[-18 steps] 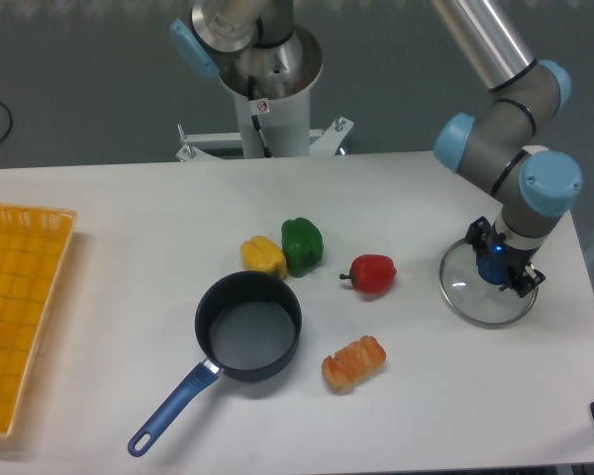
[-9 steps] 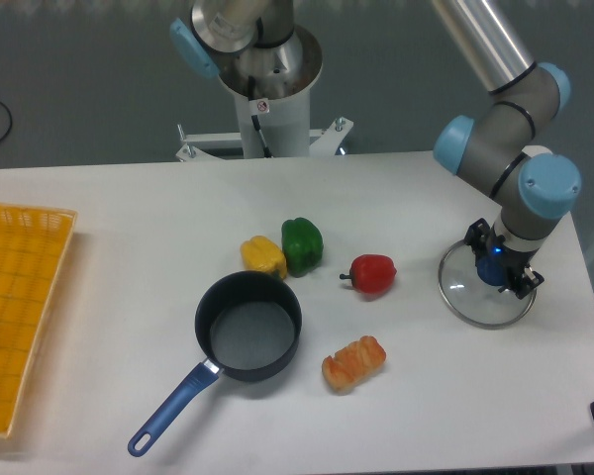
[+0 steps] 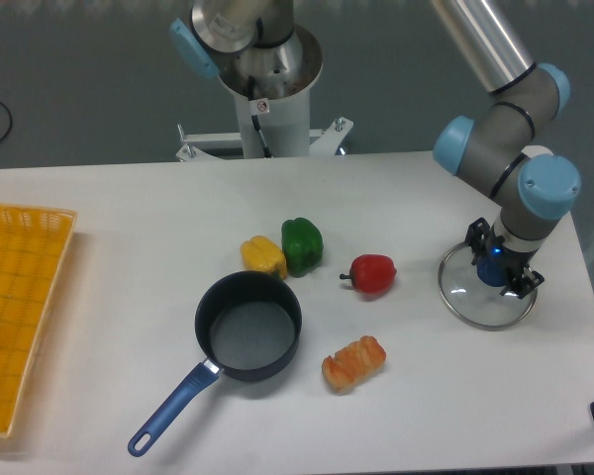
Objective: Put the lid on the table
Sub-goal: 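Set the glass lid flat on the table beside the red pepper, then open the gripper and lift it up off the lid's blue knob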
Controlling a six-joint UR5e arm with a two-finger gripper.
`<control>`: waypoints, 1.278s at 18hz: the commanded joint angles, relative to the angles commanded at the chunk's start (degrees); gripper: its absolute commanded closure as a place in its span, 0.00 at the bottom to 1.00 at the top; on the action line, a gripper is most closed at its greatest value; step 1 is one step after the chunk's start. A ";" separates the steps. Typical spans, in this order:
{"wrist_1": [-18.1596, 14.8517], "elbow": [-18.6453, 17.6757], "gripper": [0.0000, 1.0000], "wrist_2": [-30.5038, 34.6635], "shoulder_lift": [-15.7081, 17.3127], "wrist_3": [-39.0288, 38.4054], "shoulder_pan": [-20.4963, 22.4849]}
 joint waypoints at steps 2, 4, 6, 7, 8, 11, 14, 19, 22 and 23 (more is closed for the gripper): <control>-0.09 0.00 0.00 0.09 0.70 0.00 0.00; -0.17 0.00 0.00 0.09 2.02 0.00 0.09; -0.44 -0.52 0.00 0.09 4.12 0.09 0.35; -0.70 -0.70 0.00 0.17 5.35 0.18 0.52; -0.79 -1.23 0.00 0.09 6.41 0.18 0.61; -0.97 -1.58 0.00 0.00 9.05 0.26 0.09; -3.06 -1.58 0.00 0.26 10.89 0.18 -1.32; -6.68 -1.06 0.00 0.26 11.69 0.27 -3.42; -7.03 -0.88 0.00 0.35 11.78 0.27 -5.09; -7.12 -0.88 0.00 0.35 11.78 0.18 -5.45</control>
